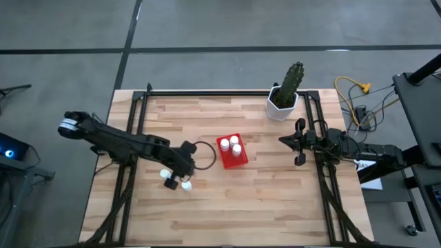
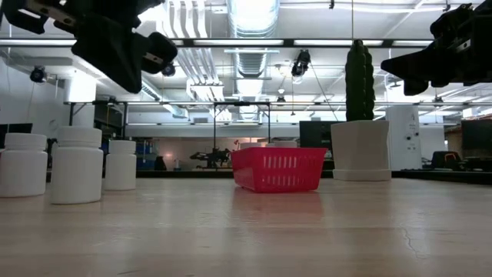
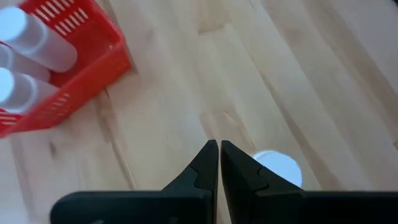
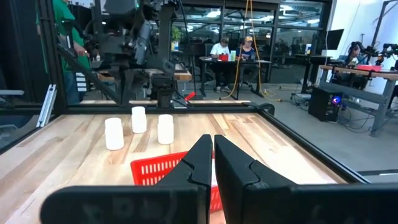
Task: Pick and place pill bottles into a basket
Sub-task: Put the bottom right white pill bottle into the red bin
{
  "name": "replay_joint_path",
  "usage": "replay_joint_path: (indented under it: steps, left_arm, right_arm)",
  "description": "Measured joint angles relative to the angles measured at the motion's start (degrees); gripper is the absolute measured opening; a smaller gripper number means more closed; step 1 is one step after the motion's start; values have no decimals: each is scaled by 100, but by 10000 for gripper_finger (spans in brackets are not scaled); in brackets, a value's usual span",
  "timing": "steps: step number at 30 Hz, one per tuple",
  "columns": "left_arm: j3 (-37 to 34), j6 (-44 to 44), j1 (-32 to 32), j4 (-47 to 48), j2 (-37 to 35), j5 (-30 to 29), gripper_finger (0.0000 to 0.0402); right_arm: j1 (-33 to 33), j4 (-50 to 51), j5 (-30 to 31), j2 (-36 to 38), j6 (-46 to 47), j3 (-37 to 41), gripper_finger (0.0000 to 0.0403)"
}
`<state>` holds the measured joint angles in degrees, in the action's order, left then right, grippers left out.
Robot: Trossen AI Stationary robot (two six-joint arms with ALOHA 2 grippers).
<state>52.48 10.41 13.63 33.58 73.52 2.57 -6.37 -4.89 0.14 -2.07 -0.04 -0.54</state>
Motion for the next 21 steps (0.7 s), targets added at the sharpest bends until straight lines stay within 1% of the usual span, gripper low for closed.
replay_joint_path:
  steps: [4,7,12,21]
  left_arm:
    - [147,-109,26,349,200,-20,2]
    - [184,-349,82,655,229,-181,2]
    - [182,-715,289,813,213,-264,2]
    - [447,-1124,612,1234,645,-286,2]
  right_arm:
    - [0,0,0,0,-1,0,8]
    - [0,0,-1,0,-1,0,8]
    - [0,0,1,-2,1,0,8]
    - [0,0,-2,-2,-2,0,8]
